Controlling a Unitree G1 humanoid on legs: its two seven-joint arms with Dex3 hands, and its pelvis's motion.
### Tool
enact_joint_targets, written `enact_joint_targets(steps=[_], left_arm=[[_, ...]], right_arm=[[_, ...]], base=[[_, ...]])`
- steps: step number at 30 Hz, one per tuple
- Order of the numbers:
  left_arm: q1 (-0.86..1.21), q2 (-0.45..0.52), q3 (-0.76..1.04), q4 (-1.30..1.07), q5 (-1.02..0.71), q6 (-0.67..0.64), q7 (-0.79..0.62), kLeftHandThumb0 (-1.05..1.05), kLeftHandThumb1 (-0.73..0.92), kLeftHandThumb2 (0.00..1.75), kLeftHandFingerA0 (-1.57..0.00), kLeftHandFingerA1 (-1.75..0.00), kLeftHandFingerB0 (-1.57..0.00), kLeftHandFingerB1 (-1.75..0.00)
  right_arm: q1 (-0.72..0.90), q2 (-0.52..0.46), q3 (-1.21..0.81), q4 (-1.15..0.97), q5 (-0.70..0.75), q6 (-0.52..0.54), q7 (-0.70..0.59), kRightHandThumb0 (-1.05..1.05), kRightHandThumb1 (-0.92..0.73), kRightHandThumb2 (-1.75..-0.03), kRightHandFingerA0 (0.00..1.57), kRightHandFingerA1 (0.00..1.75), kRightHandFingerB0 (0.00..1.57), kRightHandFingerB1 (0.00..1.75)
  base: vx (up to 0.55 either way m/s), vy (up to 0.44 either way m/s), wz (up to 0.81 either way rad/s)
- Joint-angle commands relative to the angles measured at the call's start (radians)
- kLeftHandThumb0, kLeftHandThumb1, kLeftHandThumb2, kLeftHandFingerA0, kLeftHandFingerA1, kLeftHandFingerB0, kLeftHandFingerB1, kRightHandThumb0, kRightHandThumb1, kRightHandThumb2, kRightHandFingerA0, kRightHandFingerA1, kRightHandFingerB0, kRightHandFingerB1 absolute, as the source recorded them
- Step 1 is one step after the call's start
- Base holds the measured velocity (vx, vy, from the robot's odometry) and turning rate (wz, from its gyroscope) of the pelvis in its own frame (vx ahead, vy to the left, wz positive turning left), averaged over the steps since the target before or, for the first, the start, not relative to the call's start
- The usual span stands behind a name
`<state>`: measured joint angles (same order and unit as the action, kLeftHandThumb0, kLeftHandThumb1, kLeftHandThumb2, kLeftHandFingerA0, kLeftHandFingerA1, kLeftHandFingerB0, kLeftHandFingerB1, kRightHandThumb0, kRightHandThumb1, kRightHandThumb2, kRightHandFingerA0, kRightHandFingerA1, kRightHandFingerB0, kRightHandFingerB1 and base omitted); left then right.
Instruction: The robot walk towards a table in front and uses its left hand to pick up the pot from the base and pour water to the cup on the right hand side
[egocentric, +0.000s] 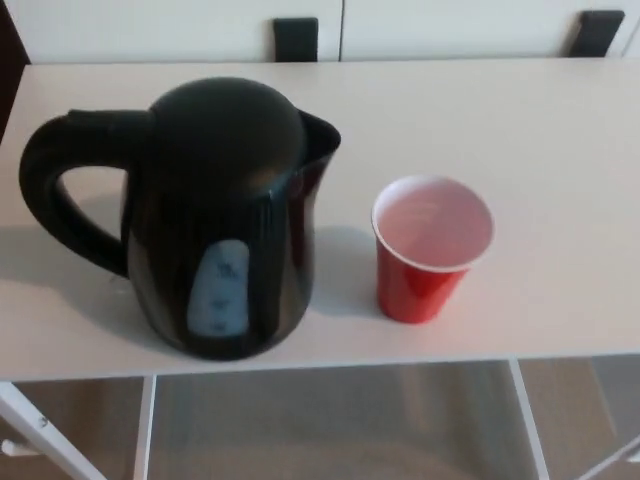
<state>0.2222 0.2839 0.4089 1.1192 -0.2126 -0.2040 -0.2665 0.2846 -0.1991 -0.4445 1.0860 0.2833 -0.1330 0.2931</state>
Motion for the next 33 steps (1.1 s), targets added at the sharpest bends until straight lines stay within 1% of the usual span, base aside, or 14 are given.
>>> enact_joint_targets(steps=[1,4,6,7,10,17,18,20,21,25,26,27,30,33], left_arm=[[-0.006,0.019,0.015,0.001,-0.030,0.039,-0.035,-0.11,0.63,0.58,-0.53,-0.39,-0.38,-0.35],[-0.007,0.023,0.016,0.008,-0.029,0.031,-0.049,-0.16,0.64,0.62,-0.46,-0.39,-0.36,-0.37],[-0.012,0.025,0.020,0.014,-0.032,0.036,-0.056,-0.11,0.67,0.60,-0.46,-0.38,-0.36,-0.35],[-0.017,0.027,0.018,0.018,-0.028,0.038,-0.051,-0.13,0.67,0.60,-0.48,-0.38,-0.36,-0.35],[-0.033,0.033,0.018,0.037,-0.024,0.042,-0.039,-0.19,0.64,0.63,-0.49,-0.41,-0.38,-0.38],[-0.028,0.029,0.035,0.026,-0.035,0.037,-0.053,-0.17,0.67,0.60,-0.48,-0.39,-0.36,-0.35],[-0.032,0.032,0.035,0.030,-0.033,0.040,-0.052,-0.12,0.67,0.60,-0.48,-0.39,-0.35,-0.35],[-0.039,0.037,0.028,0.033,-0.024,0.040,-0.046,-0.13,0.68,0.60,-0.48,-0.39,-0.35,-0.35],[-0.039,0.035,0.024,0.029,-0.021,0.040,-0.034,-0.12,0.67,0.60,-0.48,-0.39,-0.36,-0.35],[-0.042,0.038,0.027,0.026,-0.034,0.047,-0.061,-0.16,0.69,0.60,-0.47,-0.39,-0.34,-0.35],[-0.042,0.034,0.038,0.016,-0.050,0.062,-0.066,-0.14,0.69,0.60,-0.46,-0.39,-0.34,-0.35],[-0.046,0.036,0.038,0.017,-0.050,0.067,-0.065,-0.08,0.47,0.90,-0.34,-0.56,-0.21,-0.50],[-0.044,0.036,0.027,0.008,-0.037,0.059,-0.057,-0.12,0.47,0.90,-0.36,-0.56,-0.22,-0.50],[-0.058,0.037,0.024,0.003,-0.036,0.071,-0.048,-0.12,0.46,0.89,-0.36,-0.56,-0.22,-0.50]], right_arm=[[0.014,-0.003,-0.003,-0.031,0.010,-0.001,0.000,-0.08,-0.40,-0.86,0.42,0.62,0.22,0.52],[0.015,-0.002,-0.001,-0.038,0.006,0.006,-0.010,-0.08,-0.38,-0.84,0.44,0.63,0.23,0.52],[0.008,-0.004,0.000,-0.022,0.001,-0.004,-0.019,-0.09,-0.38,-0.84,0.44,0.62,0.24,0.52],[0.007,-0.002,0.000,-0.026,0.001,-0.001,-0.025,-0.13,-0.54,-0.56,0.52,0.50,0.37,0.39],[0.016,0.008,-0.001,-0.060,0.009,0.011,-0.028,-0.09,-0.57,-0.56,0.56,0.53,0.38,0.40],[0.019,0.006,-0.004,-0.053,0.011,0.000,-0.012,-0.13,-0.59,-0.58,0.52,0.52,0.36,0.40],[0.022,0.008,-0.004,-0.058,0.014,-0.001,-0.006,-0.09,-0.40,-0.86,0.46,0.64,0.23,0.53],[0.022,0.010,-0.008,-0.061,0.018,0.003,-0.004,-0.08,-0.38,-0.85,0.46,0.64,0.23,0.53],[0.032,0.012,-0.003,-0.082,0.014,0.007,-0.004,-0.14,-0.56,-0.58,0.52,0.53,0.34,0.40],[0.033,0.012,0.006,-0.091,0.002,0.012,-0.019,-0.15,-0.54,-0.58,0.53,0.52,0.36,0.40],[0.026,0.010,0.000,-0.075,0.005,0.009,-0.024,-0.09,-0.55,-0.55,0.57,0.52,0.39,0.39],[0.020,0.009,-0.003,-0.066,0.007,0.010,-0.025,-0.08,-0.55,-0.55,0.57,0.52,0.39,0.39],[0.015,0.011,-0.011,-0.063,0.018,0.012,-0.008,-0.12,-0.54,-0.56,0.49,0.51,0.37,0.40],[0.010,0.009,-0.004,-0.059,0.005,0.000,-0.016,-0.18,-0.51,-0.59,0.53,0.53,0.37,0.41]], base=[[0.11,-0.100,0.05],[0.13,-0.058,0.00],[0.13,0.021,0.01],[0.00,0.000,0.00],[0.00,0.000,0.00],[-0.02,0.120,-0.05],[0.08,0.316,0.10],[0.03,0.117,0.06],[0.04,0.022,-0.13],[0.03,-0.009,0.10],[0.04,-0.057,0.12],[0.03,-0.073,0.10],[0.00,0.000,0.00],[0.00,0.000,0.00]])
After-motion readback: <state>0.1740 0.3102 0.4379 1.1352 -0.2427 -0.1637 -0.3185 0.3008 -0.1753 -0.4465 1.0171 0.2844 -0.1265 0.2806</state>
